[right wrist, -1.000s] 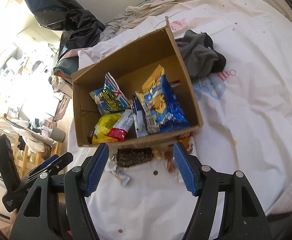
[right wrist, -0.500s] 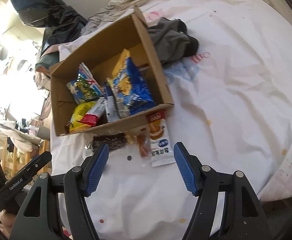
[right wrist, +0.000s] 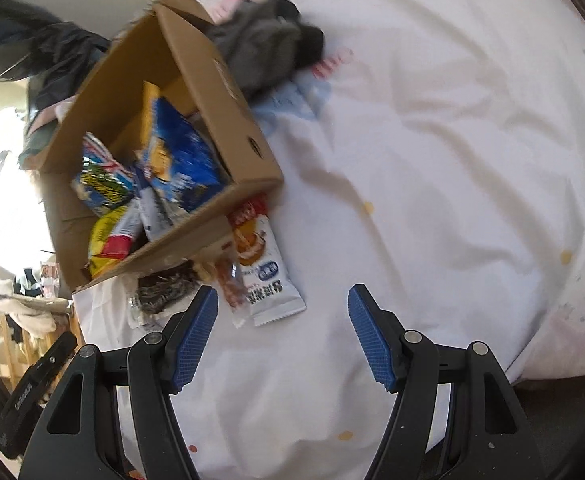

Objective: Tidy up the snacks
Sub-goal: 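Grasp the white coffee-print packet with the right tool while the left tool grasps the blue-labelled bar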

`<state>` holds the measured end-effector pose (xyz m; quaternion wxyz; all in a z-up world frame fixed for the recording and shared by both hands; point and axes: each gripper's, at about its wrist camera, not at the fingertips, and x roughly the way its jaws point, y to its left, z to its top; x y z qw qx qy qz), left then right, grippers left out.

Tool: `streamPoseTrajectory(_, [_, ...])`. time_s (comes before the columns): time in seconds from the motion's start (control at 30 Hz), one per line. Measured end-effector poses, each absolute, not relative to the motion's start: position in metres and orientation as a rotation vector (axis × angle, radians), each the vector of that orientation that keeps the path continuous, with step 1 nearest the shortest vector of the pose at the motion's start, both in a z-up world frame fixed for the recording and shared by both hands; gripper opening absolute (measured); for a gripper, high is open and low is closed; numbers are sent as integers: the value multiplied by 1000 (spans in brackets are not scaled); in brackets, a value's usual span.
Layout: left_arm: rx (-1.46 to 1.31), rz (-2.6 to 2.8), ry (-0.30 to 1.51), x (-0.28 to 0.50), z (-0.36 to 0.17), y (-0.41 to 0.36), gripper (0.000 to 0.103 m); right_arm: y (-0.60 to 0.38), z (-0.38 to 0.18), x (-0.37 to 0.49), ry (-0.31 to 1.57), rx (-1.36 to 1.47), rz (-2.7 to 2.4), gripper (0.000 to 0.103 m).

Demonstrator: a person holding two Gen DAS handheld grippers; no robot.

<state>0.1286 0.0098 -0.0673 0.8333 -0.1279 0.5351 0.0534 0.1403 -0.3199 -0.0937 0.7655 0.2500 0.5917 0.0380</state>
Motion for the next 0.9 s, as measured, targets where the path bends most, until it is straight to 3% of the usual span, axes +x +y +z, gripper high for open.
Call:
streamPoseTrajectory(0.2, [-285, 145, 1180, 132, -80, 13, 87, -308, -110, 156, 1340, 517, 48, 70])
streamPoseTrajectory(0.43, [-323, 185, 1218, 135, -93, 22, 87, -269, -130, 186, 1400, 299, 46, 66])
streamPoseTrajectory(0.57, [-333, 164, 1249, 137, -104, 15, 87, -259, -139, 189, 1418, 223, 52, 36])
streamPoseTrajectory(0.63, [-329, 138, 1268, 141, -111, 8, 85, -260, -136, 186, 1409, 222, 69, 34])
streamPoseTrajectory(0.77, [-305, 87, 1302, 152, -126, -13, 68, -265, -128, 177, 1389, 259, 90, 33])
streamPoseTrajectory(0.9, [-289, 62, 1334, 159, -138, -26, 68, -279, -117, 161, 1356, 317, 95, 33])
